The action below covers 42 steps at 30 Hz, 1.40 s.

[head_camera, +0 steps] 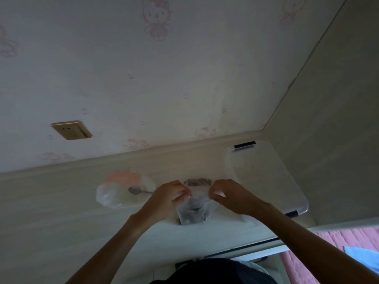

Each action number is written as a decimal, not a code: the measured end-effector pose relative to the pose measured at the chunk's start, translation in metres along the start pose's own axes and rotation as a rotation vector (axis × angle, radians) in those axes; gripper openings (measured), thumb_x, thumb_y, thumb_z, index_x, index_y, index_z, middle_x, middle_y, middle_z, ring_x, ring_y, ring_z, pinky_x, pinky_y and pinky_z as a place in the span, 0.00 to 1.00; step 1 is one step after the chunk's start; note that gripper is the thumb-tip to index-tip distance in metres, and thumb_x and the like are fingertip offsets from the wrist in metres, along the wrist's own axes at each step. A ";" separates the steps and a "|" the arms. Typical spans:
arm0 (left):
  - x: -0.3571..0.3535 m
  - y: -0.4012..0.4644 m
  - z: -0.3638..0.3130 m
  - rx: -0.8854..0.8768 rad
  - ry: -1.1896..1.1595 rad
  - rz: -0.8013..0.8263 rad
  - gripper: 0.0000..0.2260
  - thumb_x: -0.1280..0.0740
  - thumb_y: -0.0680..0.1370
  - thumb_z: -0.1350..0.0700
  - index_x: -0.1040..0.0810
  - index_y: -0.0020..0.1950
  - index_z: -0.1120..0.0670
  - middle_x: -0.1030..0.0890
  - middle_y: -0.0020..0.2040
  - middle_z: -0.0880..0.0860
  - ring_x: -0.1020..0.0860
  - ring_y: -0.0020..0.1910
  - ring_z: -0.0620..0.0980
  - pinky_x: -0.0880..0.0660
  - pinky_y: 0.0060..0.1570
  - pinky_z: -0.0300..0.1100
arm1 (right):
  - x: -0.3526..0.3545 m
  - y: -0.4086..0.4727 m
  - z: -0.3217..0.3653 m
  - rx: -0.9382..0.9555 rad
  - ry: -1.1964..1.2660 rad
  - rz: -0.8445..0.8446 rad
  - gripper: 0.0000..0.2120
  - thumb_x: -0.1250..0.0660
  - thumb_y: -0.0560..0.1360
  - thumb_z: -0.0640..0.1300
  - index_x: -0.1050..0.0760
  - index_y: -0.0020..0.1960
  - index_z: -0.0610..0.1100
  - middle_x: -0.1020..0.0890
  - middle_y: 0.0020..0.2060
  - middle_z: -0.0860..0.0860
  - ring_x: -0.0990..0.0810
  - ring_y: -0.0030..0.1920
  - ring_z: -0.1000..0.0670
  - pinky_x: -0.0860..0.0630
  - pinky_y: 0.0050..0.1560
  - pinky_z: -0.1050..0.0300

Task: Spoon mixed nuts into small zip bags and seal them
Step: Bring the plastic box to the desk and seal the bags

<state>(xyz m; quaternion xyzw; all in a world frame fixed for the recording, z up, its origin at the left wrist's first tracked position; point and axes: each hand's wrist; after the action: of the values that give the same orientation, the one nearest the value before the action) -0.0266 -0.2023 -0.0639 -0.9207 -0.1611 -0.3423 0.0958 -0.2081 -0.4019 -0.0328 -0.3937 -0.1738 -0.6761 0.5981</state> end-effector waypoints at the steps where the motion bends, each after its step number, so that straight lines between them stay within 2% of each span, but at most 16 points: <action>1: -0.001 0.001 0.000 0.009 -0.032 -0.043 0.04 0.28 0.81 0.54 0.14 0.54 0.49 0.16 0.50 0.42 0.17 0.49 0.40 0.21 0.55 0.46 | -0.001 0.001 0.000 -0.012 0.075 -0.065 0.06 0.31 0.81 0.45 0.18 0.54 0.44 0.15 0.50 0.51 0.19 0.49 0.54 0.23 0.54 0.60; 3: -0.001 0.003 -0.002 0.033 -0.121 -0.106 0.06 0.26 0.79 0.57 0.14 0.52 0.46 0.15 0.48 0.39 0.16 0.50 0.39 0.20 0.55 0.40 | 0.000 0.002 0.002 -0.057 0.235 -0.170 0.00 0.29 0.79 0.38 0.20 0.50 0.42 0.15 0.43 0.52 0.18 0.43 0.58 0.23 0.46 0.65; 6: 0.006 0.006 -0.017 0.021 -0.247 -0.160 0.12 0.25 0.78 0.58 0.17 0.51 0.39 0.14 0.48 0.36 0.16 0.49 0.37 0.23 0.50 0.31 | 0.008 0.000 0.006 -0.150 0.483 -0.255 0.06 0.30 0.78 0.33 0.20 0.47 0.43 0.14 0.37 0.51 0.16 0.39 0.58 0.22 0.43 0.65; 11: 0.033 0.028 -0.073 -0.046 -0.446 -0.236 0.04 0.27 0.79 0.51 0.15 0.51 0.42 0.15 0.38 0.47 0.16 0.38 0.46 0.21 0.44 0.37 | 0.057 -0.017 0.017 -0.129 0.744 -0.431 0.11 0.29 0.78 0.35 0.16 0.47 0.51 0.12 0.42 0.51 0.13 0.43 0.54 0.21 0.45 0.66; 14: 0.047 0.050 -0.116 -0.128 -0.501 -0.244 0.04 0.28 0.80 0.54 0.15 0.53 0.46 0.16 0.37 0.48 0.18 0.37 0.46 0.22 0.44 0.39 | 0.102 -0.034 0.026 -0.045 0.791 -0.547 0.14 0.28 0.77 0.35 0.15 0.46 0.54 0.13 0.40 0.51 0.15 0.41 0.54 0.22 0.46 0.65; 18: 0.048 0.081 -0.165 -0.224 -0.531 -0.235 0.04 0.28 0.81 0.56 0.16 0.54 0.54 0.16 0.37 0.50 0.18 0.37 0.48 0.20 0.45 0.42 | 0.154 -0.058 0.027 0.009 0.813 -0.674 0.12 0.30 0.78 0.33 0.16 0.48 0.49 0.14 0.37 0.55 0.17 0.38 0.57 0.23 0.43 0.67; 23: 0.020 0.115 -0.199 -0.216 -0.565 -0.192 0.04 0.28 0.81 0.54 0.16 0.53 0.53 0.15 0.37 0.50 0.17 0.36 0.49 0.21 0.41 0.41 | 0.190 -0.074 -0.005 -0.037 0.795 -0.737 0.10 0.32 0.79 0.30 0.19 0.49 0.43 0.15 0.35 0.58 0.18 0.37 0.61 0.25 0.41 0.71; 26: -0.011 0.134 -0.199 -0.130 -0.525 -0.175 0.01 0.28 0.79 0.52 0.16 0.49 0.47 0.16 0.34 0.48 0.17 0.33 0.46 0.22 0.35 0.41 | 0.191 -0.073 -0.037 -0.122 0.814 -0.709 0.10 0.32 0.79 0.31 0.18 0.48 0.44 0.16 0.33 0.57 0.19 0.35 0.61 0.26 0.40 0.71; 29: -0.045 0.150 -0.186 0.010 -0.378 -0.173 0.05 0.29 0.77 0.54 0.17 0.45 0.42 0.16 0.32 0.47 0.17 0.31 0.42 0.24 0.34 0.34 | 0.178 -0.062 -0.075 -0.244 0.749 -0.634 0.13 0.33 0.78 0.29 0.18 0.46 0.45 0.16 0.34 0.52 0.18 0.34 0.60 0.24 0.42 0.67; 31: -0.066 0.159 -0.175 0.089 -0.186 -0.134 0.07 0.30 0.78 0.56 0.19 0.45 0.43 0.16 0.33 0.46 0.17 0.30 0.40 0.24 0.36 0.34 | 0.163 -0.049 -0.100 -0.324 0.583 -0.555 0.12 0.34 0.78 0.28 0.18 0.46 0.43 0.16 0.37 0.46 0.18 0.35 0.56 0.23 0.44 0.60; 34: -0.094 0.169 -0.160 0.157 0.216 -0.014 0.05 0.35 0.80 0.56 0.21 0.52 0.46 0.15 0.43 0.48 0.19 0.34 0.44 0.24 0.39 0.39 | 0.135 -0.030 -0.130 -0.374 0.164 -0.340 0.09 0.34 0.78 0.31 0.17 0.53 0.37 0.14 0.49 0.41 0.16 0.48 0.45 0.24 0.49 0.58; 36: -0.109 0.172 -0.151 0.138 0.512 0.083 0.08 0.37 0.81 0.56 0.21 0.58 0.50 0.17 0.48 0.53 0.21 0.40 0.50 0.29 0.41 0.41 | 0.113 -0.021 -0.140 -0.370 -0.021 -0.185 0.10 0.35 0.79 0.34 0.18 0.58 0.39 0.17 0.57 0.42 0.18 0.57 0.43 0.23 0.56 0.55; 38: -0.126 0.176 -0.153 0.136 0.762 0.161 0.09 0.37 0.81 0.57 0.21 0.59 0.53 0.18 0.51 0.54 0.19 0.46 0.54 0.33 0.43 0.43 | 0.099 -0.013 -0.149 -0.334 -0.168 -0.062 0.12 0.36 0.80 0.35 0.20 0.60 0.40 0.20 0.60 0.43 0.20 0.59 0.43 0.27 0.57 0.57; 40: -0.134 0.182 -0.155 0.167 0.925 0.242 0.07 0.36 0.80 0.58 0.21 0.57 0.54 0.18 0.52 0.54 0.18 0.51 0.54 0.33 0.51 0.46 | 0.090 -0.005 -0.147 -0.313 -0.266 0.017 0.11 0.36 0.79 0.35 0.22 0.61 0.39 0.21 0.60 0.42 0.19 0.58 0.42 0.27 0.53 0.56; 42: -0.141 0.188 -0.157 0.233 0.995 0.292 0.07 0.34 0.80 0.57 0.20 0.56 0.53 0.18 0.53 0.52 0.19 0.54 0.54 0.33 0.64 0.49 | 0.087 0.000 -0.145 -0.288 -0.336 0.077 0.09 0.36 0.79 0.35 0.22 0.58 0.37 0.19 0.57 0.41 0.18 0.56 0.40 0.26 0.51 0.54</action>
<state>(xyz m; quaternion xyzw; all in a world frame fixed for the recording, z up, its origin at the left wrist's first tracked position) -0.1536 -0.4546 -0.0522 -0.6432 -0.0034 -0.7007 0.3087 -0.2532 -0.5629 -0.0601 -0.5886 -0.1574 -0.5953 0.5237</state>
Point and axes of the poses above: each hand's wrist, its own y-axis towards the middle knuckle, its own x-axis out of the back of the hand, z = x × y
